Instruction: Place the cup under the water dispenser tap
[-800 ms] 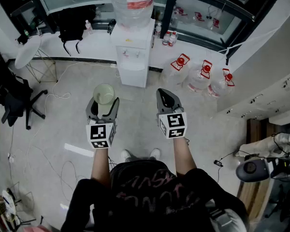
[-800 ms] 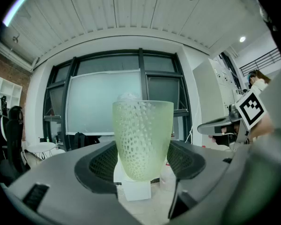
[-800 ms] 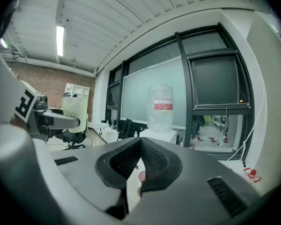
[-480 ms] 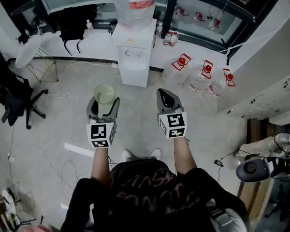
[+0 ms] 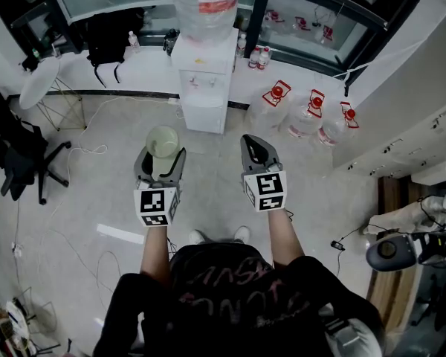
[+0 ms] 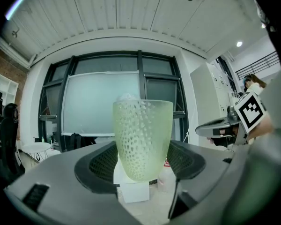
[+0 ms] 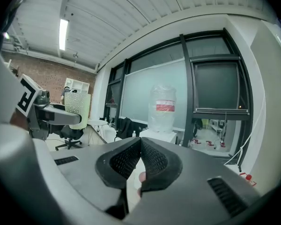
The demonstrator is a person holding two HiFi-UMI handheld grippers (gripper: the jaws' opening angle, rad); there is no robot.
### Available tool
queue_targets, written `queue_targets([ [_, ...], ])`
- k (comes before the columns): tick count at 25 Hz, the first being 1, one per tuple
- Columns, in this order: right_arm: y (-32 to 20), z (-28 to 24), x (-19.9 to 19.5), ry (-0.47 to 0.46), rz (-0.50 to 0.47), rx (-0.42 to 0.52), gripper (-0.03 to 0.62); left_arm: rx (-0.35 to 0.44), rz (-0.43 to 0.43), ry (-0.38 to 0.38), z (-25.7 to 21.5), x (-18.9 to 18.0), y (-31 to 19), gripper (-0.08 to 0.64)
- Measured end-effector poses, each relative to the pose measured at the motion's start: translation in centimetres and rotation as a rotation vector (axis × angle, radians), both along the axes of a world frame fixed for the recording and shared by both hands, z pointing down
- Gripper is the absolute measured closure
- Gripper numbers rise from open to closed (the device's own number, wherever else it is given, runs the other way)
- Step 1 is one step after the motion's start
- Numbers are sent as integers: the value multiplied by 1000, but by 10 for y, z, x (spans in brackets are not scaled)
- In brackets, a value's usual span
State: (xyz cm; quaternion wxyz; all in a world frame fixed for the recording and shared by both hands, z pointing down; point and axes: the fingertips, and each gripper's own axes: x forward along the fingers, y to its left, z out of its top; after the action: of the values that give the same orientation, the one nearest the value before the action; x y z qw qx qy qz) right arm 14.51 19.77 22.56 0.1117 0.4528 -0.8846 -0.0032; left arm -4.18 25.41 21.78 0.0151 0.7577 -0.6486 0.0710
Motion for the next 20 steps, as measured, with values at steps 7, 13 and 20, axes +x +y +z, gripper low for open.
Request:
queue_targets([
  [7, 9, -3, -24, -19, 42, 5, 577, 3, 48, -7, 3, -24, 5, 222],
  [13, 15, 7, -40, -12, 72, -4, 577, 3, 68, 15, 10, -46, 3, 222],
  [20, -7, 14, -45, -35, 122, -14, 577, -13, 84, 30, 21, -59, -15, 222],
])
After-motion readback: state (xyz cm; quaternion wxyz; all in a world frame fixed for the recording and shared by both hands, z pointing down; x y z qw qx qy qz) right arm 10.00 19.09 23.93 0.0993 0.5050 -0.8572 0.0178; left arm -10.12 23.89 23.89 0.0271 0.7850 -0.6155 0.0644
